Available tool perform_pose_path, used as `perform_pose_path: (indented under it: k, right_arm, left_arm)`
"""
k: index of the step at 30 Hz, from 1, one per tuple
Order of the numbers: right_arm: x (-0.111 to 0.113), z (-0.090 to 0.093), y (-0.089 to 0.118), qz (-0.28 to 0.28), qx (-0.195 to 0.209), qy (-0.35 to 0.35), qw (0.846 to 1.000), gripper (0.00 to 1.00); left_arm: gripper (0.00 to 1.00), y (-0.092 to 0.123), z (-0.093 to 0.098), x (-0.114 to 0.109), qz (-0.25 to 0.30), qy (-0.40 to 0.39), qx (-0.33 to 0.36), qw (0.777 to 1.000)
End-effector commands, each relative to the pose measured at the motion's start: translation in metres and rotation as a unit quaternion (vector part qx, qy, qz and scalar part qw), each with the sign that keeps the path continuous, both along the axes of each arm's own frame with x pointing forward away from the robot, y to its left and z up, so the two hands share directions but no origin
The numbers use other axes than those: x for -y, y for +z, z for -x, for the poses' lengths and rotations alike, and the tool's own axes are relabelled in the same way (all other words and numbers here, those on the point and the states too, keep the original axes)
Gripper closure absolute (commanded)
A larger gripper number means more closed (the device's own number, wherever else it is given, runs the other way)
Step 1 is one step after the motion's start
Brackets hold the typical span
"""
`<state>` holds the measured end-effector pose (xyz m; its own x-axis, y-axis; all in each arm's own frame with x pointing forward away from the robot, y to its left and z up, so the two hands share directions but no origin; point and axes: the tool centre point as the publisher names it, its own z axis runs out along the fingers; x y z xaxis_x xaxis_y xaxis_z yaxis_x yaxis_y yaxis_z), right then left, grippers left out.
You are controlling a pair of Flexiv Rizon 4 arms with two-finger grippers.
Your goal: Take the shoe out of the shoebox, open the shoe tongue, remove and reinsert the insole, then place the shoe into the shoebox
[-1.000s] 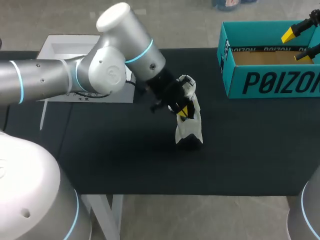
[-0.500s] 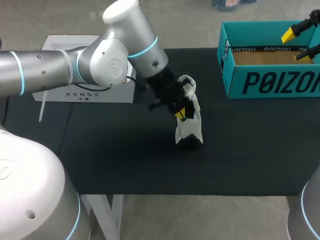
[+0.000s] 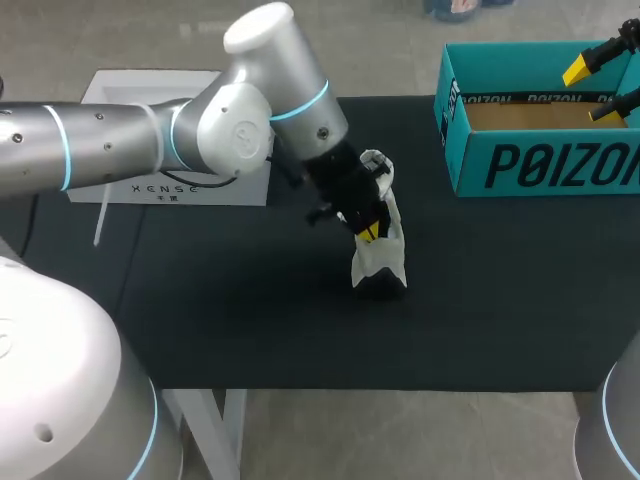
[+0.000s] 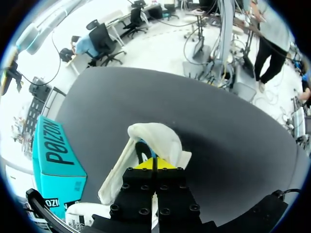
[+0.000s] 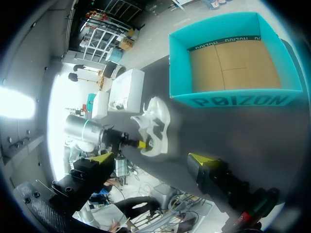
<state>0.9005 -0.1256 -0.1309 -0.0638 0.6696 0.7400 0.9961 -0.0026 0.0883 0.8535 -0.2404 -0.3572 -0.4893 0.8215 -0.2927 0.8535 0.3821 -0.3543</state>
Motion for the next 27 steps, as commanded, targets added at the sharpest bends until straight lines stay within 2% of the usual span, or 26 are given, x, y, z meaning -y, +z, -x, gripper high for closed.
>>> perform_pose_path:
  k: [1, 6, 9, 12, 16, 19, 24, 27]
  right_arm:
    - [0.000, 0.000, 0.000, 0.001, -0.001, 0.000, 1.000, 0.00]
    - [0.000, 0.000, 0.000, 0.001, -0.001, 0.000, 1.000, 0.00]
    - [0.000, 0.000, 0.000, 0.001, -0.001, 0.000, 1.000, 0.00]
    - [0.000, 0.000, 0.000, 0.001, -0.001, 0.000, 1.000, 0.00]
    - [0.000, 0.000, 0.000, 0.001, -0.001, 0.000, 1.000, 0.00]
    - [0.000, 0.000, 0.000, 0.001, -0.001, 0.000, 1.000, 0.00]
    - [0.000, 0.000, 0.000, 0.001, -0.001, 0.000, 1.000, 0.00]
    - [0.000, 0.000, 0.000, 0.001, -0.001, 0.000, 1.000, 0.00]
  left_arm:
    - [1.00, 0.008, 0.000, 0.000, -0.004, -0.001, 0.009, 1.000]
    - [1.00, 0.028, -0.001, -0.004, -0.002, -0.007, 0.029, 1.000]
    - [1.00, 0.030, -0.006, -0.005, -0.014, -0.015, 0.037, 0.999]
    - [1.00, 0.022, -0.013, -0.003, -0.015, -0.030, 0.031, 0.999]
    - [1.00, 0.002, -0.020, 0.002, -0.037, -0.057, 0.038, 0.997]
    - [1.00, -0.014, -0.024, 0.002, -0.079, -0.077, 0.040, 0.993]
    - [1.00, -0.023, -0.026, 0.001, -0.118, -0.100, 0.046, 0.987]
    - [1.00, -0.027, -0.025, 0.001, -0.122, -0.103, 0.045, 0.986]
